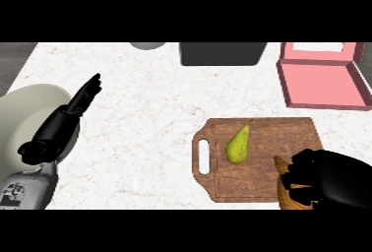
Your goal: Pick the croissant from the cutting board and place it in the cardboard box
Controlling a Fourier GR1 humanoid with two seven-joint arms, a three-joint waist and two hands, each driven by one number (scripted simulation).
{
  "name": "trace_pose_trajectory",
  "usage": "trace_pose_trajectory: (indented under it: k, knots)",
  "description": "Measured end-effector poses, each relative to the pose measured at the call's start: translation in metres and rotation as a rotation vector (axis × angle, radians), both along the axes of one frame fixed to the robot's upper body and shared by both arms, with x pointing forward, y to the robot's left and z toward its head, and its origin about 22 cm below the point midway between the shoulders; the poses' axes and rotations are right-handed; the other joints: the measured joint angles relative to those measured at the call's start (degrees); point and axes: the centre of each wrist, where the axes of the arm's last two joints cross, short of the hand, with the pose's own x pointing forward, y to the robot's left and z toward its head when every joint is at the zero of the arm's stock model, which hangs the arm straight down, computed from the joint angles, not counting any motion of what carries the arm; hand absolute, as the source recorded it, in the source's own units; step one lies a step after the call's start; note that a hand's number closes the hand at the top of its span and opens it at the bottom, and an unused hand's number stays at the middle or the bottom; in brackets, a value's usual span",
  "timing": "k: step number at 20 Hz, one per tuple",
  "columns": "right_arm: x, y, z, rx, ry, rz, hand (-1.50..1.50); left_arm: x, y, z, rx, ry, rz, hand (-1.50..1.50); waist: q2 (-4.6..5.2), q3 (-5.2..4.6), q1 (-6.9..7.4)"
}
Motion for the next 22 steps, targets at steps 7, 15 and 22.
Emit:
trace_pose_trajectory:
  k: [7, 15, 22]
  knots:
    - [0.018, -0.046, 0.049, 0.244, 0.029, -0.189, 1.5, -0.001, -0.003, -0.004, -0.003, 0.004, -0.002, 0.0, 0.04, -0.09, 0.01]
    - [0.058, -0.083, 0.091, 0.435, 0.091, -0.499, 1.5, 0.002, -0.011, 0.002, 0.001, -0.006, -0.021, 0.0, 0.26, -0.11, 1.36]
    - [0.111, -0.111, 0.12, 0.436, 0.074, -0.652, 1.5, 0.007, -0.015, 0.001, 0.003, -0.01, -0.049, 0.0, 0.64, -0.09, 2.53]
